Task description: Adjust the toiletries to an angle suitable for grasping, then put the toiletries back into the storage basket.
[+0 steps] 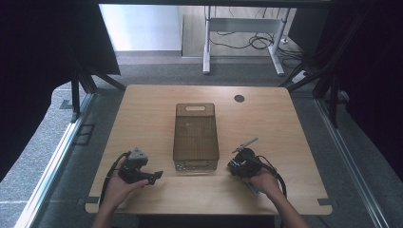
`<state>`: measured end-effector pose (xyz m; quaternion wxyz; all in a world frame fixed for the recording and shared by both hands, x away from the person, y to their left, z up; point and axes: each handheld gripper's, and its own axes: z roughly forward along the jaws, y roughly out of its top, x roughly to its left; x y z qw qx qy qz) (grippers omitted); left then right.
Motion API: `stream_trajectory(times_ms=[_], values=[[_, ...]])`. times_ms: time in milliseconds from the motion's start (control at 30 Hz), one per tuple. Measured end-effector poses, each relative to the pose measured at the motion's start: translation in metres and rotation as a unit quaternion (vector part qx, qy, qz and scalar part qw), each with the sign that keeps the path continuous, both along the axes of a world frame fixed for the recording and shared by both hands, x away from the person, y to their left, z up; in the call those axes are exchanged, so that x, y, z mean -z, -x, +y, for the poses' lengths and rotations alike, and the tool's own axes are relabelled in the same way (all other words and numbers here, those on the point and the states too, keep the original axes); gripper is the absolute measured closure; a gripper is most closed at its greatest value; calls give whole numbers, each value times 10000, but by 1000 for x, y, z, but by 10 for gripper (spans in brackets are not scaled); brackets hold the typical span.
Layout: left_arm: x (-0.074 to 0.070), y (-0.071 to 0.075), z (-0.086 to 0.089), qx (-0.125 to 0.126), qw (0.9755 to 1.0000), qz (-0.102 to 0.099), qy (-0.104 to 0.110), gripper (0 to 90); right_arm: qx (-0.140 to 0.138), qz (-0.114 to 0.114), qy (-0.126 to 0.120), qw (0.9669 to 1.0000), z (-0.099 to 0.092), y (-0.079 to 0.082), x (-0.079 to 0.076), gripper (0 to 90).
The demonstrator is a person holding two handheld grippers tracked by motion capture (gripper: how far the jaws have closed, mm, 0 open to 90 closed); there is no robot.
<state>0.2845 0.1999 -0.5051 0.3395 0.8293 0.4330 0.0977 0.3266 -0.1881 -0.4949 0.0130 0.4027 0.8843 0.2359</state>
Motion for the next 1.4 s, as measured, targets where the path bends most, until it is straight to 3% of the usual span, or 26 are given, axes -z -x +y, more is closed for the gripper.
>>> stream_trajectory(times_ms=[167,533,733,833,867,1067,1400], values=[[0,0,0,20,10000,-9,-19,196,156,-38,-79,9998,-2,-4,0,895],[-1,1,0,-6,10000,-13,5,196,229,-129,-184,9995,-4,-5,-2,885],[-1,1,0,-17,10000,-13,1,196,138,-219,-409,9988,-7,2,-11,803],[-1,1,0,-14,10000,-8,-4,196,258,-393,-441,9979,-10,6,-19,662],[-1,1,0,1,10000,-25,-23,196,343,-503,-394,9974,-13,7,-24,558],[-2,2,-3,42,10000,-34,-15,196,526,-525,-210,9970,-25,10,-34,422],[-2,2,-3,66,10000,-28,-3,196,483,-297,209,9982,-32,12,-37,377]])
